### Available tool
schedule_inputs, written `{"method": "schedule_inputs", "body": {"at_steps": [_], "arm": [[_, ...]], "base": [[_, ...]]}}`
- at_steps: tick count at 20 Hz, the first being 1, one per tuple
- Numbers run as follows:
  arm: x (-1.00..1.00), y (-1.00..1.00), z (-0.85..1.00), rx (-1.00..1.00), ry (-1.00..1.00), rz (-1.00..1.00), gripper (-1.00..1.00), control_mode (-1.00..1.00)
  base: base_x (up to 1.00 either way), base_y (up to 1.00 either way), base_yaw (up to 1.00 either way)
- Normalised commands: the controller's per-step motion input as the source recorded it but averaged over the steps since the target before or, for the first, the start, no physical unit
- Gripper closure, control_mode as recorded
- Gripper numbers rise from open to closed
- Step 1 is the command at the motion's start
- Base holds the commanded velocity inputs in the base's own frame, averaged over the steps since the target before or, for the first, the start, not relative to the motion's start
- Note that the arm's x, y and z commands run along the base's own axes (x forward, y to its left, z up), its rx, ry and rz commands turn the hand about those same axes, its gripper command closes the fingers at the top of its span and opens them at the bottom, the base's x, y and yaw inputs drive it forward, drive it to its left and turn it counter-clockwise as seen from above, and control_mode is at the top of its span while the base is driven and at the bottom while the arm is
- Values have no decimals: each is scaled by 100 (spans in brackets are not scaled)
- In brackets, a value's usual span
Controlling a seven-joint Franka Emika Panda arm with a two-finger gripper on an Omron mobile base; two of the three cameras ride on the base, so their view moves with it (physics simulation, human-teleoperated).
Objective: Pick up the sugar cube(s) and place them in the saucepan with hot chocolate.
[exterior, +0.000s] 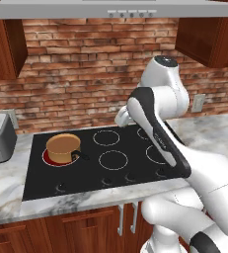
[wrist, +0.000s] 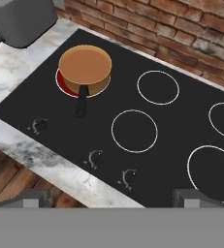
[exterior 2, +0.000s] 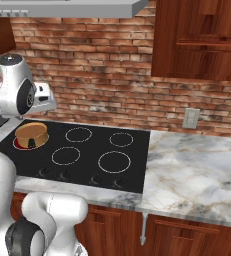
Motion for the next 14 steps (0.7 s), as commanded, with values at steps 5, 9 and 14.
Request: {"method": "schedule_inputs", "body": {"at_steps": [5, 9, 14], "arm": [[-1, -44, 6, -5, -2, -1, -100, -100], [7, -52, 0, -6, 0, -9, -100, -100], [10, -52, 0, -4, 0, -16, -100, -100]], "base": [[0, 0, 0], [0, 0, 0], [0, 0, 0]]}}
